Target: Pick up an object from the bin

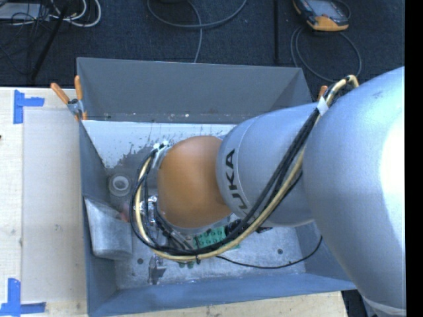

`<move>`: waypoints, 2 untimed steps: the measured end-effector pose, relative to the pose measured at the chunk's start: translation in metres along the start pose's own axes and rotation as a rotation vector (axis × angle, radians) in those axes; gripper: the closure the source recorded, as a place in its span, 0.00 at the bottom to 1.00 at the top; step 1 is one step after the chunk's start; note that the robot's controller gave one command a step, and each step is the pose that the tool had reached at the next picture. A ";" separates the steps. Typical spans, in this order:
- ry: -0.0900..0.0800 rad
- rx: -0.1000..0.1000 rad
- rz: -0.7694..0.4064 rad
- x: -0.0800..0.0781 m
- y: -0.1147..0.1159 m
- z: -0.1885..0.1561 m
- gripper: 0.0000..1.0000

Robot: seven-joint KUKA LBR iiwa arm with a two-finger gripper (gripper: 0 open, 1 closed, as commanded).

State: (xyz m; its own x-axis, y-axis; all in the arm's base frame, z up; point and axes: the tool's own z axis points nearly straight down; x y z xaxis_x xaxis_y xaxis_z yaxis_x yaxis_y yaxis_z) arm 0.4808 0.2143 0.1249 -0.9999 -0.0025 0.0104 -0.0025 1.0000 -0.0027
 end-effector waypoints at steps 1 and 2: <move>-0.009 -0.001 -0.256 -0.004 0.000 -0.008 0.00; -0.012 -0.005 -0.488 -0.092 -0.069 0.050 0.00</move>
Offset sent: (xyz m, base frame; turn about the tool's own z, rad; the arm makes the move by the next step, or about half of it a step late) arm 0.0048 -0.0002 0.0091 -0.2558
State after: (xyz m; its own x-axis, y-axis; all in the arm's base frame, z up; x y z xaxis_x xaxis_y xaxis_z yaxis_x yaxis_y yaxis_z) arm 0.5720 0.1449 0.0738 -0.8822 -0.4709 -0.0024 -0.4709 0.8822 0.0040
